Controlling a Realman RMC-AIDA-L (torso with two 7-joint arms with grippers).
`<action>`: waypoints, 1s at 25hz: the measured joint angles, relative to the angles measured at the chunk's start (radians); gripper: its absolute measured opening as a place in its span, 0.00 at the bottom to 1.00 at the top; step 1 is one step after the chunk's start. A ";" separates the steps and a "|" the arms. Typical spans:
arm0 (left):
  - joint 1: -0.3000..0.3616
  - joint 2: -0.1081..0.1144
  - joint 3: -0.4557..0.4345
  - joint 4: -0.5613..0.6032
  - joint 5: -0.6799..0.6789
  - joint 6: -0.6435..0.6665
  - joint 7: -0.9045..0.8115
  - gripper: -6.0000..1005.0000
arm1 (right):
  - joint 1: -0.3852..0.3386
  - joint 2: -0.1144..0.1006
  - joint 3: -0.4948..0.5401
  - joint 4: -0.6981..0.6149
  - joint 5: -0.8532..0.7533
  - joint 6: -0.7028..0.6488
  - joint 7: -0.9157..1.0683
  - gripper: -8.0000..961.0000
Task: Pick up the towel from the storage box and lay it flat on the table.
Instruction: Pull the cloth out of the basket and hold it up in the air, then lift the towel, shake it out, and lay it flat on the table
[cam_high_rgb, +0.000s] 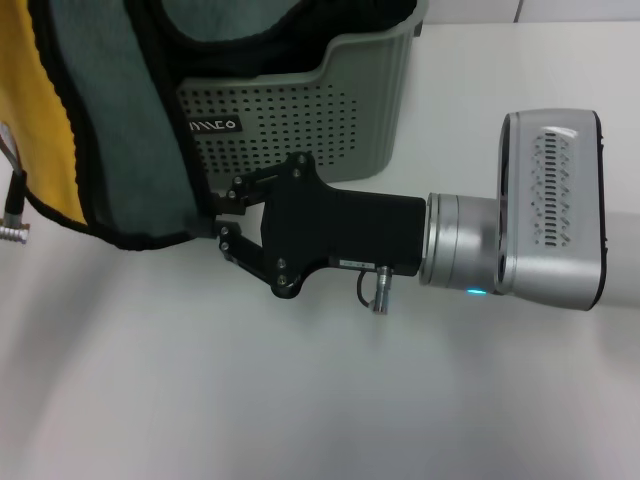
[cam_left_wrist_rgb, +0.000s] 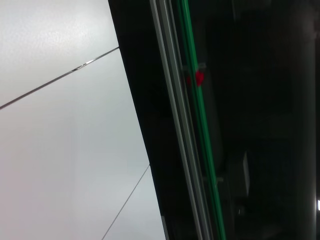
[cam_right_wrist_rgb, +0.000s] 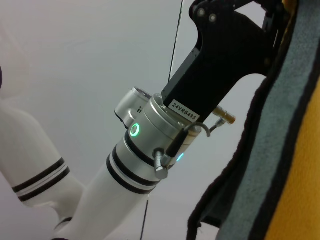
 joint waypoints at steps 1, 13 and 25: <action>0.000 0.000 0.000 0.000 0.000 0.000 0.000 0.09 | -0.002 0.000 0.000 0.000 0.003 -0.001 -0.008 0.21; 0.044 0.004 0.026 -0.110 0.002 0.000 -0.015 0.10 | -0.053 -0.007 0.152 -0.028 -0.002 0.009 -0.051 0.03; 0.100 0.000 0.221 -0.323 0.018 -0.123 0.084 0.11 | -0.175 -0.009 0.545 -0.434 -0.363 0.029 0.188 0.01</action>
